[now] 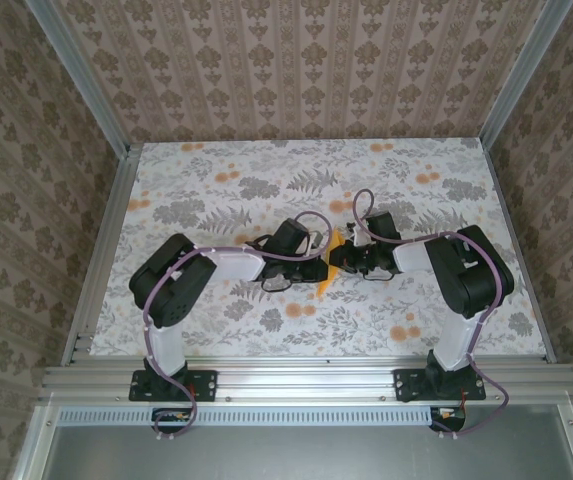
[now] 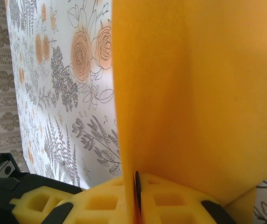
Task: Fold a paper plane with a square sheet of paper (pick it up from the middle)
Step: Fold the wing for the fifth time at the center of the table.
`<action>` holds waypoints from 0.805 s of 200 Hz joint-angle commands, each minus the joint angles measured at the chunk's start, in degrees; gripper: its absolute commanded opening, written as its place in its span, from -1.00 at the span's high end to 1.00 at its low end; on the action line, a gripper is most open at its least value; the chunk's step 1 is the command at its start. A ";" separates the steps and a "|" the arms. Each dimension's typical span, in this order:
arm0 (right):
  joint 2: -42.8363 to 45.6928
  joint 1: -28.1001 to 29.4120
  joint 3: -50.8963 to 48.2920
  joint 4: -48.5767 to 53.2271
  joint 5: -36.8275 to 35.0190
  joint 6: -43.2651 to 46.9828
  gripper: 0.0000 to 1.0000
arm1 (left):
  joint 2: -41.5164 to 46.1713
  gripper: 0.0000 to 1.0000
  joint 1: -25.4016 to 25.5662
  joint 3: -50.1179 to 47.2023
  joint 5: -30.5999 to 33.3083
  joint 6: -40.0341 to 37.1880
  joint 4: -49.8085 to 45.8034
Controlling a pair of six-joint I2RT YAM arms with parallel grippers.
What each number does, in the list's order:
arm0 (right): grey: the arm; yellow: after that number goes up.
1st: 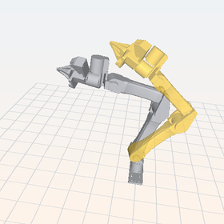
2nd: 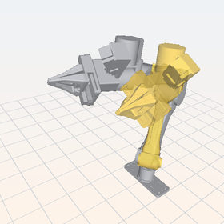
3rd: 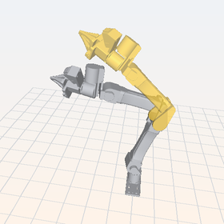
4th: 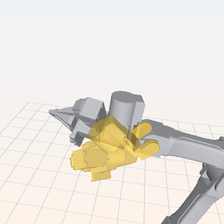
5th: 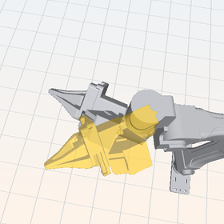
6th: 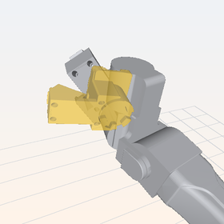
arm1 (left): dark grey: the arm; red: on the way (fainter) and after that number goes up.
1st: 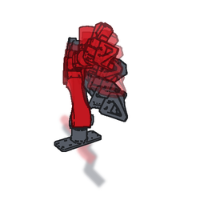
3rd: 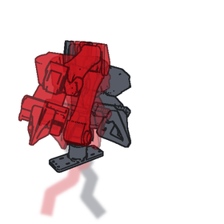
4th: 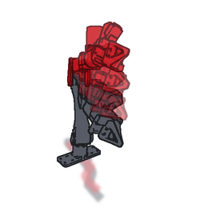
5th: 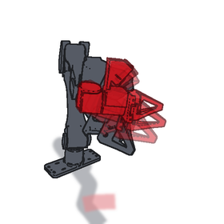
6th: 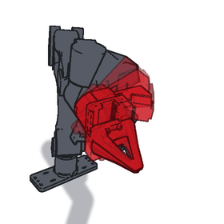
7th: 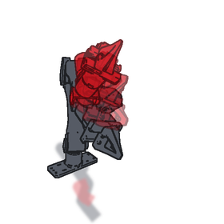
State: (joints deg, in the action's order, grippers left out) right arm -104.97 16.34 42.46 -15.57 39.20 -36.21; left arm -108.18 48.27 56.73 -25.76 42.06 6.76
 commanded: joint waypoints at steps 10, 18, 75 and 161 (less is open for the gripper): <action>-3.66 -0.68 -0.80 6.22 -8.58 1.40 0.75 | -2.21 0.71 0.93 2.18 0.68 -0.91 -2.77; -3.66 -0.64 -0.71 6.26 -8.61 1.37 0.75 | -2.37 0.72 0.99 2.32 1.12 -1.25 -3.46; -3.71 -0.67 -0.46 6.53 -8.60 1.40 0.75 | -3.02 0.75 1.03 3.03 3.76 -2.10 -6.66; 6.30 -0.78 3.47 16.06 -10.28 -1.00 0.45 | -3.51 0.85 2.06 2.91 6.33 -2.96 -11.44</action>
State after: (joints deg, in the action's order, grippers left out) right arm -102.85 16.43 44.64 -9.13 36.40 -37.21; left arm -109.89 49.76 59.48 -21.43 40.32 1.52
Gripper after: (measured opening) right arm 0.258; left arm 0.083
